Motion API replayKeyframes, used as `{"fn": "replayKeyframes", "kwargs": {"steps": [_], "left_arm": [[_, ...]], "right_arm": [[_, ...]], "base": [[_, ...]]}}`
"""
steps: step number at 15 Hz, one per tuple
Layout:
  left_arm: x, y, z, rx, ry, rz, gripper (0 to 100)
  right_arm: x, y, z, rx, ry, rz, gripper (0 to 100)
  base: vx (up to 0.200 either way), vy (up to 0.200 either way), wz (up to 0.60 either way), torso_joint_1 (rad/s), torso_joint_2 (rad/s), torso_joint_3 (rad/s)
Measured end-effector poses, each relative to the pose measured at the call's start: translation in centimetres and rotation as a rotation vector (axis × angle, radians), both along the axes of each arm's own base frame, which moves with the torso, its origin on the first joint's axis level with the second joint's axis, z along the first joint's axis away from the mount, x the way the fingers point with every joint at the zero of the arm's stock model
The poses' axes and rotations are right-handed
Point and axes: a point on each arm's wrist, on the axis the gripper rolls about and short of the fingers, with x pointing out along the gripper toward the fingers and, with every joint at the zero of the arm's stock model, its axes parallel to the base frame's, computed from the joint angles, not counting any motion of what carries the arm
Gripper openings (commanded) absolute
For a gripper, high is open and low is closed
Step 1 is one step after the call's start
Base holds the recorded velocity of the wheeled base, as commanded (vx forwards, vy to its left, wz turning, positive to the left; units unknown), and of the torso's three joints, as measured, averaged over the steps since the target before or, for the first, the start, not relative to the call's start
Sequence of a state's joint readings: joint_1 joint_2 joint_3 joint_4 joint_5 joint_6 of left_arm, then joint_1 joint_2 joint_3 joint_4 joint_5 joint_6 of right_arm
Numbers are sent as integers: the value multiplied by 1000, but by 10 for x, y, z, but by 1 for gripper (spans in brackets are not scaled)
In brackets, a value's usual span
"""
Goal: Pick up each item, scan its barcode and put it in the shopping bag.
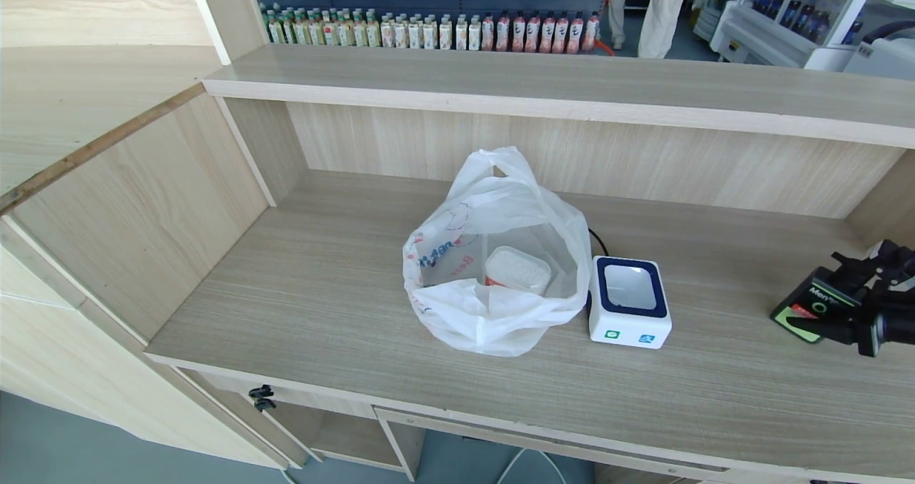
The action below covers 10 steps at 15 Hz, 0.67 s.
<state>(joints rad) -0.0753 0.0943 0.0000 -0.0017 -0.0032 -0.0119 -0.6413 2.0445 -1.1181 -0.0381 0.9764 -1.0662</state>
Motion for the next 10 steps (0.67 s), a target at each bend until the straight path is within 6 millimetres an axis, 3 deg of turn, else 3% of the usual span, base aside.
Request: {"fn": "replayKeyframes", "kwargs": {"steps": [7,10], "left_arm": [[0,0,0,0,0,0,100],[0,0,0,0,0,0,100]], "right_arm": [[3,5,5,19,-42,46,0],[-1,11,24,-9,-100,66,0]], "base": [[0,0,0,0,0,0],[0,0,0,0,0,0]]}}
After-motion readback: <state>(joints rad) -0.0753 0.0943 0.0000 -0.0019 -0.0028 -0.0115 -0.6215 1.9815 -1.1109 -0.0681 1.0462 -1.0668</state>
